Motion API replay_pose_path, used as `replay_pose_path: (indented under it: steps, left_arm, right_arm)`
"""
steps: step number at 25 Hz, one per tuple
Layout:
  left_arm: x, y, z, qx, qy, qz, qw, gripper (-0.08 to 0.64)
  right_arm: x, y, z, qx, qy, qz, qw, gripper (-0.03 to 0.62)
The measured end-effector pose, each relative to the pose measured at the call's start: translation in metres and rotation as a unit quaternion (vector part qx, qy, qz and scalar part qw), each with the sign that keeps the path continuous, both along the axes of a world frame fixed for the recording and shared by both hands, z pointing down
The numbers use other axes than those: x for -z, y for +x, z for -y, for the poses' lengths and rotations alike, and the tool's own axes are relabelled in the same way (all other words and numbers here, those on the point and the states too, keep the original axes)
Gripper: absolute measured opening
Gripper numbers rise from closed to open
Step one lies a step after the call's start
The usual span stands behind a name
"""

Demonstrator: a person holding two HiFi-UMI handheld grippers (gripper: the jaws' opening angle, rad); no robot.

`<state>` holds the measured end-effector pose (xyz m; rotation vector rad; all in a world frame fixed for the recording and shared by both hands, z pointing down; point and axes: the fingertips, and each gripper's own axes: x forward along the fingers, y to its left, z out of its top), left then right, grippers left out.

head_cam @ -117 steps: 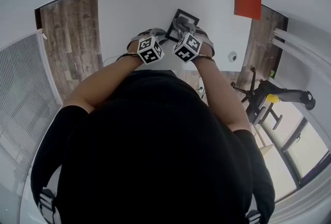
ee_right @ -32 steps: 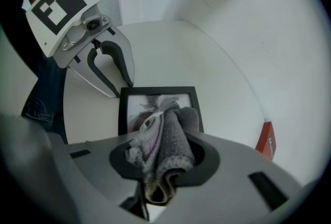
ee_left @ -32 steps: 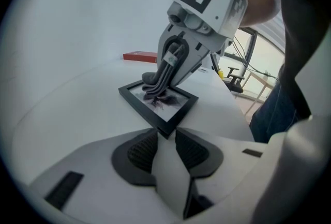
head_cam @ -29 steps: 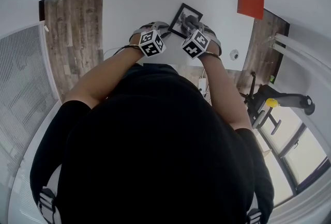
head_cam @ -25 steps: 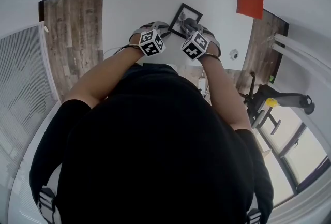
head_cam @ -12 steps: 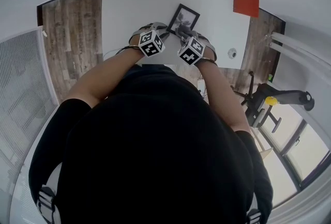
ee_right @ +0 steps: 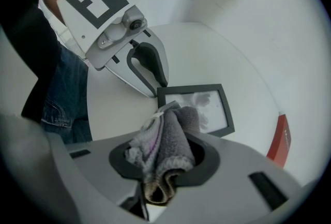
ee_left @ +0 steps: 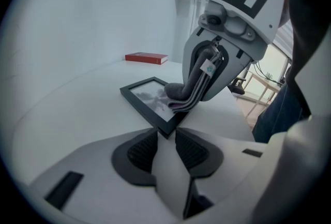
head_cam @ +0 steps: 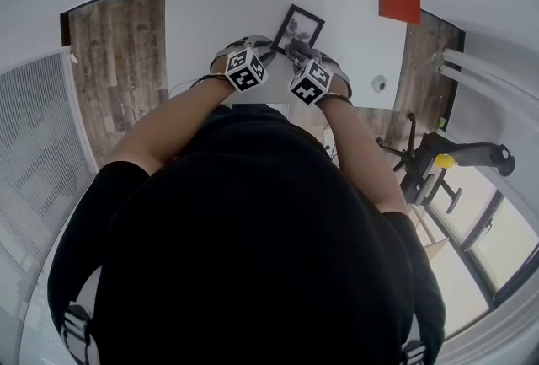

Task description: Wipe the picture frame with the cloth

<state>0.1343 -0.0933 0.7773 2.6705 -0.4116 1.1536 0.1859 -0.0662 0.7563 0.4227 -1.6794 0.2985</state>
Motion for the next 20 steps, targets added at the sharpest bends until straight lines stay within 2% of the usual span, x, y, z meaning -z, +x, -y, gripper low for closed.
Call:
replay_pose_path:
  steps: [8,16,20]
  left_arm:
    - [-0.001,0.000,0.000,-0.010,-0.002,0.005,0.9999,0.114]
    - [-0.005,-0.001,-0.001,-0.032,-0.013,0.022,0.9991,0.114]
    - [-0.003,0.001,-0.005,-0.058,-0.044,0.043,0.9964,0.131]
  right_arm:
    - [-0.002,0.000,0.003,-0.011,0.007,0.002,1.000,0.106]
    - [-0.004,-0.002,0.005,-0.043,0.011,0.017,0.999,0.107]
    - [0.008,0.001,0.009,-0.068,0.023,0.030,0.997,0.109]
